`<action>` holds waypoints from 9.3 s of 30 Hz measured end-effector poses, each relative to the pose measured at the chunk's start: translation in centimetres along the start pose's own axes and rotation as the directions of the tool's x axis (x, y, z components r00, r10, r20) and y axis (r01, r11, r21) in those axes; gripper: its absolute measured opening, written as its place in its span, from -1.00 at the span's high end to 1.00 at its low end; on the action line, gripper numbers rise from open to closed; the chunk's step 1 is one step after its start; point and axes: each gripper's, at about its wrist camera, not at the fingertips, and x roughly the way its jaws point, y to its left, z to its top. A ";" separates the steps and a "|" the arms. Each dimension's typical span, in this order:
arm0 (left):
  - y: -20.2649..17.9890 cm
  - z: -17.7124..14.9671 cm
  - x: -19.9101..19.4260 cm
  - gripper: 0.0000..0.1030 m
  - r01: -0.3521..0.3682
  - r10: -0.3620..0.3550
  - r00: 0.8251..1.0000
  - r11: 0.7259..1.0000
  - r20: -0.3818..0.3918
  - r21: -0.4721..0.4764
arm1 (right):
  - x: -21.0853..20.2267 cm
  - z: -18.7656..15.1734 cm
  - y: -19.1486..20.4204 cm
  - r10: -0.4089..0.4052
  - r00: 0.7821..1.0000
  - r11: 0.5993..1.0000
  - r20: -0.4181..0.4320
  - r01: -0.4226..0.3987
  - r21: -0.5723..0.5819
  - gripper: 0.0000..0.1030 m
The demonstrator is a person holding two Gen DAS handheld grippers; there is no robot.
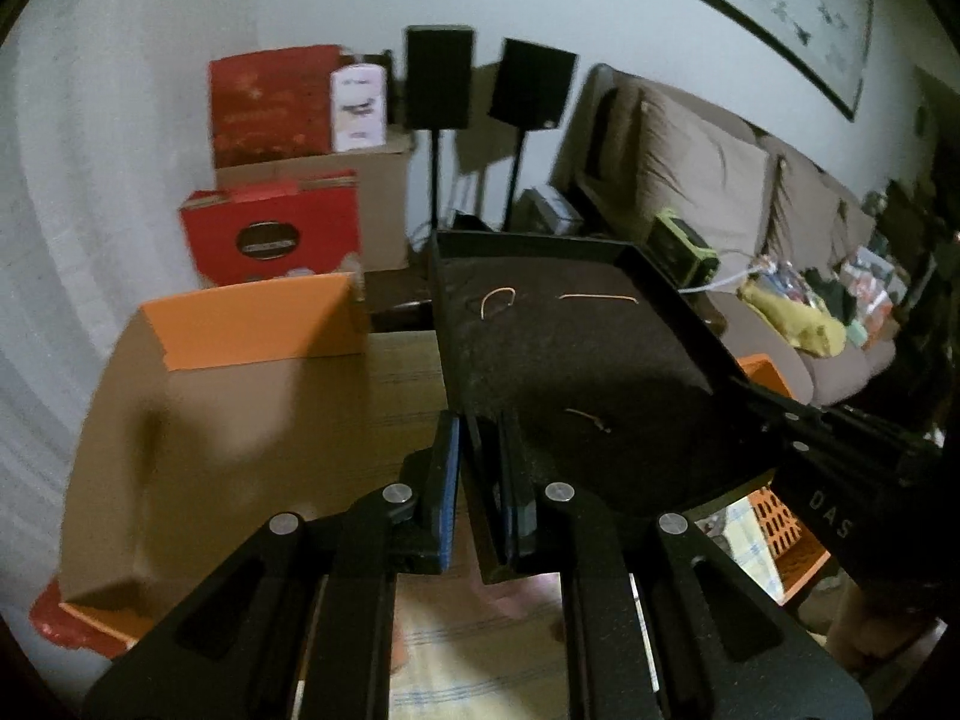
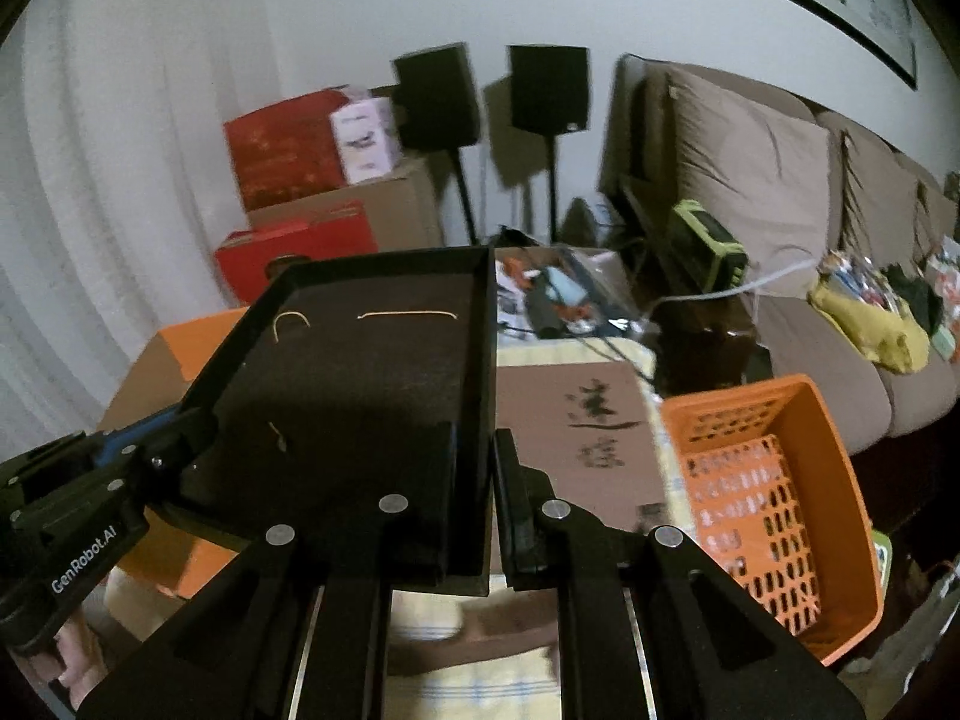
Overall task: Organize objects
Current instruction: 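Carry the black tray with both grippers and lower it into the orange cardboard box, then open both grippers to release the tray inside the box, then withdraw both grippers and move the right gripper toward the wooden comb, then grasp the wooden comb with the right gripper and lift it, then carry the comb with the right gripper into the black tray in the box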
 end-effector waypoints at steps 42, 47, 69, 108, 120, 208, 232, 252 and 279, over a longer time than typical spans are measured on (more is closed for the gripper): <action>22.7 -2.0 7.9 0.80 -0.186 0.144 0.958 0.970 -0.249 -0.153 | 16.8 0.2 19.6 0.122 0.944 0.983 -0.305 -0.157 -0.095 0.80; 22.2 -2.3 7.3 0.80 -0.192 0.155 0.951 0.974 -0.266 -0.119 | 16.6 -0.1 20.0 0.099 0.937 0.978 -0.335 -0.154 -0.142 0.80; 21.7 -4.4 8.2 0.80 -0.216 0.193 0.908 0.976 -0.372 -0.021 | 16.2 -3.4 21.5 0.063 0.904 0.962 -0.423 -0.168 -0.217 0.82; 13.1 -1.1 -2.1 -0.70 -0.057 0.055 0.996 0.998 -0.070 -0.026 | 2.7 0.0 9.6 0.023 0.989 0.989 -0.147 -0.044 -0.141 -0.34; 7.9 -2.8 0.1 -0.89 0.077 -0.081 0.987 0.997 -0.142 -0.029 | 0.2 -1.1 3.0 -0.044 0.992 0.994 -0.121 0.032 -0.100 -0.52; -7.7 -13.3 10.3 0.62 0.504 -0.394 0.824 0.839 -0.407 0.208 | 8.2 -12.8 -7.5 0.422 0.875 0.844 -0.237 -0.283 0.456 0.46; -3.0 -7.9 3.5 0.62 0.486 -0.453 0.860 0.868 -0.236 0.103 | 2.6 -5.2 -0.6 0.415 0.890 0.896 -0.188 -0.365 0.252 0.76; 8.9 -1.1 -1.3 0.64 0.395 -0.396 0.914 0.918 -0.092 -0.032 | 3.6 2.4 12.3 0.556 0.803 0.831 -0.214 -0.539 0.138 0.78; 18.3 -0.9 9.2 0.66 0.216 -0.249 0.900 0.968 -0.357 -0.130 | 18.1 1.9 19.5 0.529 0.747 0.848 -0.402 -0.454 0.273 0.82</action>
